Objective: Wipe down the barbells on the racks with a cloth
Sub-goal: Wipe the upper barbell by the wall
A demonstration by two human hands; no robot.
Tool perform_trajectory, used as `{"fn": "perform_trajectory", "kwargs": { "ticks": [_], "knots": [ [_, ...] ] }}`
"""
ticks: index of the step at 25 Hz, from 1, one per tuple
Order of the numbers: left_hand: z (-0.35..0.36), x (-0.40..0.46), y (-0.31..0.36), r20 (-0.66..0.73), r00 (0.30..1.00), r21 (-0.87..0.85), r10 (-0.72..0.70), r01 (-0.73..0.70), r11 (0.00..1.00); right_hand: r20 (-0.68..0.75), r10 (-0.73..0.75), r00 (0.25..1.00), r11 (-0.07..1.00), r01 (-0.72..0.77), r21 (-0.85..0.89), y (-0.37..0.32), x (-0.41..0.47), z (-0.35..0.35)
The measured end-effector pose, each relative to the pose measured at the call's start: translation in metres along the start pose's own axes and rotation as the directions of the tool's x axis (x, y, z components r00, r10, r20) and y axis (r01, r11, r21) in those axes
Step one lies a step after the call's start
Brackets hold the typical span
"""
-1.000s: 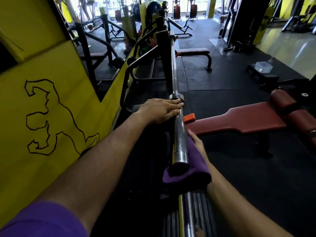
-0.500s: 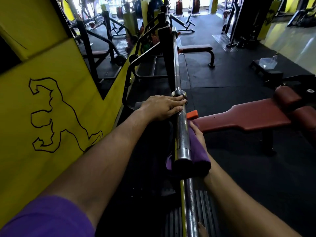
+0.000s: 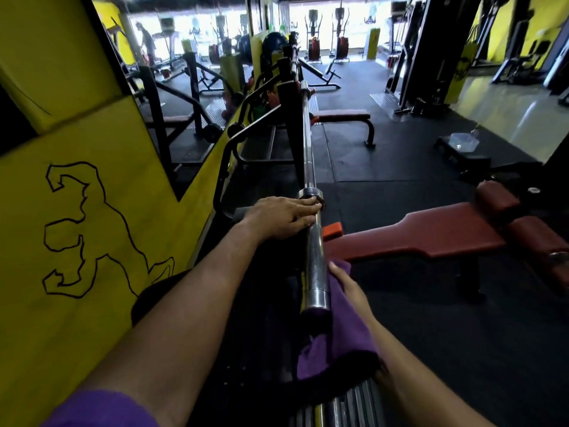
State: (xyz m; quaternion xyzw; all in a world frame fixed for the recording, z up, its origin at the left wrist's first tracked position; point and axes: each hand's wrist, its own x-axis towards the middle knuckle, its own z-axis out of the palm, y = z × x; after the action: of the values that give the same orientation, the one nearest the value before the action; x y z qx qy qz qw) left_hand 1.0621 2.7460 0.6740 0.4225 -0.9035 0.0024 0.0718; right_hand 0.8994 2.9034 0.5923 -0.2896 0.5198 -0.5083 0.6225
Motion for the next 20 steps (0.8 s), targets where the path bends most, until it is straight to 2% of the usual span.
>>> {"fn": "perform_trajectory", "kwargs": {
  "ticks": [1, 2, 4, 8, 9, 11, 13, 17, 20],
  "knots": [
    [0.002, 0.001, -0.001, -0.008, 1.000, -0.007, -0.005, 0.005, 1.000, 0.021, 0.041, 0.999, 0.996, -0.043, 0.073, 0.002, -0.010, -0.006],
    [0.005, 0.001, -0.004, -0.019, 1.000, -0.007, -0.013, 0.013, 1.000, 0.073, 0.104, 0.992, 0.994, -0.106, 0.027, 0.000, -0.015, -0.013],
    [0.011, 0.003, -0.006, -0.043, 0.998, -0.019, -0.046, 0.045, 0.999, 0.083, 0.078, 0.993, 0.997, -0.076, -0.027, -0.007, -0.019, -0.036],
    [0.013, 0.001, -0.001, -0.082, 0.986, -0.128, -0.143, 0.132, 0.983, -0.158, -0.005, 0.987, 0.989, 0.028, 0.147, -0.046, 0.032, -0.072],
    [0.011, 0.001, 0.002, -0.090, 0.982, -0.167, -0.167, 0.151, 0.974, -0.163, -0.010, 0.987, 0.976, 0.045, 0.215, -0.056, 0.046, -0.075],
    [0.008, 0.003, 0.007, -0.099, 0.967, -0.245, -0.233, 0.203, 0.948, -0.108, 0.030, 0.994, 0.951, 0.005, 0.309, -0.068, 0.074, -0.071],
    [0.005, 0.003, 0.013, -0.092, 0.943, -0.309, -0.320, 0.278, 0.909, 0.009, 0.072, 0.997, 0.936, -0.071, 0.344, -0.073, 0.103, -0.056],
    [0.004, -0.010, 0.052, 0.020, 0.869, -0.232, -0.494, 0.485, 0.843, 0.193, 0.127, 0.973, 0.951, -0.175, 0.254, -0.073, 0.148, -0.041],
    [0.008, -0.034, 0.091, 0.140, 0.773, -0.187, -0.618, 0.634, 0.750, 0.345, 0.213, 0.914, 0.932, -0.296, 0.210, -0.057, 0.171, -0.035]
  ]
}}
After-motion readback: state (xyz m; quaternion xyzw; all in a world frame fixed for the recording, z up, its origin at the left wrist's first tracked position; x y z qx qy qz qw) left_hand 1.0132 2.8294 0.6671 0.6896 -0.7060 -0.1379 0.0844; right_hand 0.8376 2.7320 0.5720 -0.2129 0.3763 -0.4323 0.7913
